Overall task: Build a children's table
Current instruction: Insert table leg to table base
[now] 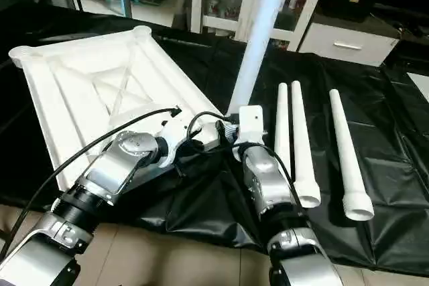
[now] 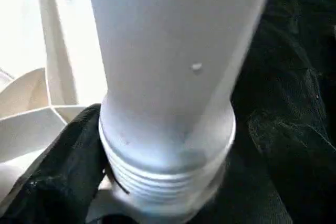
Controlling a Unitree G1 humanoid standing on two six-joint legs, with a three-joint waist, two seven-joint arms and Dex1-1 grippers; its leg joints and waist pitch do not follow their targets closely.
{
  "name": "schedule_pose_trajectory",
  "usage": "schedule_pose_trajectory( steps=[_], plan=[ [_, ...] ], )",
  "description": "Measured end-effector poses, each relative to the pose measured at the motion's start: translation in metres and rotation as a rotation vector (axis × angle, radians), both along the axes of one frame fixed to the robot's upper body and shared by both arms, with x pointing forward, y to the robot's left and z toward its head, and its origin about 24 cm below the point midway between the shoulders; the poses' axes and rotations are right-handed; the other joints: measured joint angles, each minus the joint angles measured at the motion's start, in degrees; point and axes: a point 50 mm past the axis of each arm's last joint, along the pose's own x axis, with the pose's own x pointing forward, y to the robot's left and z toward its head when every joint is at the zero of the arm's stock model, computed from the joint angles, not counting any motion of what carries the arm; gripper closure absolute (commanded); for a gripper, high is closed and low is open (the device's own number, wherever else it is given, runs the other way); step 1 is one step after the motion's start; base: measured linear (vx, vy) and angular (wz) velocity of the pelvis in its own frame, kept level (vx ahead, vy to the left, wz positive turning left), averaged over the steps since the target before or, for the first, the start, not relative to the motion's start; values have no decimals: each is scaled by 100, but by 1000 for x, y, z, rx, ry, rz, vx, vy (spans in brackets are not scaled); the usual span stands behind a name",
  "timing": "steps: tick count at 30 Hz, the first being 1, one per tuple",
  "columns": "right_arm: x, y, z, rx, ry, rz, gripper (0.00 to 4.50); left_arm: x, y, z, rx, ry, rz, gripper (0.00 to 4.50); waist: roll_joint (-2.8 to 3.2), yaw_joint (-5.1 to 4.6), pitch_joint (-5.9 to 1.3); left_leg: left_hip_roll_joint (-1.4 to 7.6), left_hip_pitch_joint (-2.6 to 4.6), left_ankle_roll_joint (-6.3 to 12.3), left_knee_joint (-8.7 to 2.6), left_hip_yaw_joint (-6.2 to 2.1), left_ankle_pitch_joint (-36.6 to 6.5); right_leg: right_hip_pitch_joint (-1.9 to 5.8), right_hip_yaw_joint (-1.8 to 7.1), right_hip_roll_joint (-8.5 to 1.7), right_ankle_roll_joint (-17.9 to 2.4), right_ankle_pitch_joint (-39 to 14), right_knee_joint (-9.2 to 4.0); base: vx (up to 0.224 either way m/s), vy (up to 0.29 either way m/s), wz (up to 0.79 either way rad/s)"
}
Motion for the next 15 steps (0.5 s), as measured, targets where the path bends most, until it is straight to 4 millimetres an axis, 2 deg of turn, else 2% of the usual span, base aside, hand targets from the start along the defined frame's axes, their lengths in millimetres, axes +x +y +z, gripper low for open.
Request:
schedule_pose_trajectory(
  steps=[15],
  plan=[
    [-6,-1,6,15,-11,45,7,1,4,0,4,2,5,450,1,-2,1,1,1,11,21,7,0,-4,12,1,-1,2,22,0,0,0]
  ],
)
